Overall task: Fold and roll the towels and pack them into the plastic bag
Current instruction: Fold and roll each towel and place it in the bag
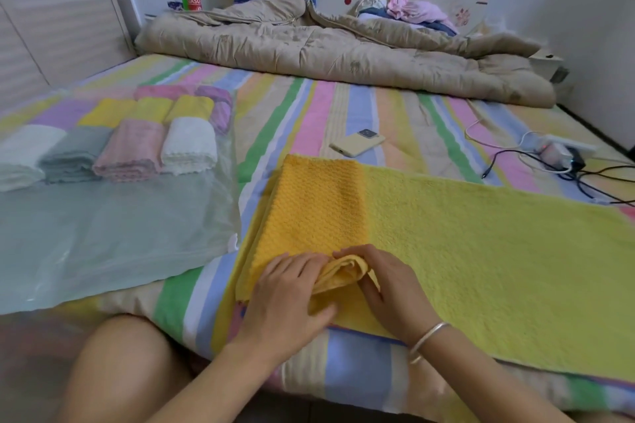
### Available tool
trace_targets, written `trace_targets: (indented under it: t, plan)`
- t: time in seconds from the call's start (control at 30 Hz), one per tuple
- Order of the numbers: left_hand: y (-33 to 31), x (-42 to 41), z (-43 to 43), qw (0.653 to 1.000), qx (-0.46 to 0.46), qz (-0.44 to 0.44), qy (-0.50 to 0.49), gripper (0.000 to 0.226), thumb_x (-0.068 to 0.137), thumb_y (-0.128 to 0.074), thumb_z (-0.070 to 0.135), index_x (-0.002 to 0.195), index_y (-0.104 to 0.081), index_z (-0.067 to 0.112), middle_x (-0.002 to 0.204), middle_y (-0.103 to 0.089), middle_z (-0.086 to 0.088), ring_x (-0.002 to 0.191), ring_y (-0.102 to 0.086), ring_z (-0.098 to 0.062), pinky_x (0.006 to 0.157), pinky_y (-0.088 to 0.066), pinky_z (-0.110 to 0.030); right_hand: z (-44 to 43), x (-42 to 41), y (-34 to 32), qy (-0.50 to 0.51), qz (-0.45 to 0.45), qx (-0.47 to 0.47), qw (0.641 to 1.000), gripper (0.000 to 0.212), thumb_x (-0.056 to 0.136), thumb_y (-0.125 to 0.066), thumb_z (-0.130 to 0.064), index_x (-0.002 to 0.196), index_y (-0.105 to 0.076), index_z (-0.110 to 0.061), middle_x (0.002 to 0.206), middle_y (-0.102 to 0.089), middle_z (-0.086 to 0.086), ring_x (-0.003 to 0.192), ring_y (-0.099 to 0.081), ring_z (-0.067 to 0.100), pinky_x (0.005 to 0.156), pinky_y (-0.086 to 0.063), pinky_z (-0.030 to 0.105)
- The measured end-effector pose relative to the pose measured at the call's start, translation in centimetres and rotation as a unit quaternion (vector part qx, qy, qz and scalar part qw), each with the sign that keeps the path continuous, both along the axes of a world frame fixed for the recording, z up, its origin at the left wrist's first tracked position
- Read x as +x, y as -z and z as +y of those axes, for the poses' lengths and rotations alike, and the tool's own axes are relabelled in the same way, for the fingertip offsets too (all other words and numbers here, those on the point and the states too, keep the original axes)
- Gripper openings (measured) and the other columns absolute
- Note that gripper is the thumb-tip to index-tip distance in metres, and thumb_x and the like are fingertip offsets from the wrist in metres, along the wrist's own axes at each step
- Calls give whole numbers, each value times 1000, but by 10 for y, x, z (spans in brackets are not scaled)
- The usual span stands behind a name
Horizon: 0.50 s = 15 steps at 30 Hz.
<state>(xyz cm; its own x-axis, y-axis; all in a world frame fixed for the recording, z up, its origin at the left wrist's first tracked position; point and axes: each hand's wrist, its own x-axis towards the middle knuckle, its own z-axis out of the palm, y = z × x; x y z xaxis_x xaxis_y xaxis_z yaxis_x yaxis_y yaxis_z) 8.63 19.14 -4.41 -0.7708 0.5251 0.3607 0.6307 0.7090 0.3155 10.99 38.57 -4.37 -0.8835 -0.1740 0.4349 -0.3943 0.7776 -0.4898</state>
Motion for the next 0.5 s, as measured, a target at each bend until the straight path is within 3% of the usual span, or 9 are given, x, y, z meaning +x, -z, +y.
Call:
trace_targets:
  t: [0.07, 0.17, 0.23, 0.37, 0.43, 0.5]
  plan:
    - [-2, -5, -5, 999, 17, 14, -30, 55, 66, -68, 20, 119, -58, 27, 111, -64, 11, 99, -62, -16, 92, -47, -31, 6, 1, -1, 14, -24, -16, 999, 28, 89, -45, -21, 115, -55, -23, 111, -66, -12, 102, -62, 15, 82, -49, 39]
    - [0, -14, -21, 995, 64, 5, -75, 61, 55, -69, -1, 107, -58, 28, 100, -65, 10, 86, -63, -22, 69, -51, -33, 15, 5, -6, 17, -40, -66, 997, 18, 92, -45, -22, 106, -55, -22, 94, -66, -8, 85, -62, 14, 70, -49, 40]
    - [0, -19, -32, 995, 82, 9, -61, 55, 57, -68, -1, 102, -61, 28, 93, -67, 9, 82, -63, -22, 65, -51, -33, 17, 11, -11, 11, -49, -75, 996, 18, 91, -43, -27, 104, -56, -22, 93, -65, -8, 83, -60, 12, 70, -47, 37]
    - [3, -26, -43, 998, 51, 28, -23, 50, 56, -55, 8, 100, -61, 30, 84, -68, 10, 77, -63, -21, 62, -51, -34, 8, 25, -9, 0, -83, -13, 996, 34, 81, -49, -45, 110, -56, -29, 110, -62, -15, 108, -55, 6, 90, -44, 31]
    - [5, -27, -43, 999, 41, 30, -15, 51, 55, -52, 9, 100, -58, 32, 82, -68, 9, 76, -63, -21, 60, -52, -35, -2, 27, 0, 33, -68, 12, 997, 36, 78, -55, -53, 106, -56, -31, 109, -60, -18, 109, -53, 3, 90, -44, 27]
    - [5, -28, -45, 999, 31, 34, -7, 52, 54, -52, 10, 101, -57, 33, 80, -67, 8, 74, -63, -22, 59, -52, -34, -8, 24, 8, 73, -56, -2, 996, 32, 74, -58, -43, 104, -55, -32, 107, -60, -16, 106, -56, 6, 86, -48, 30]
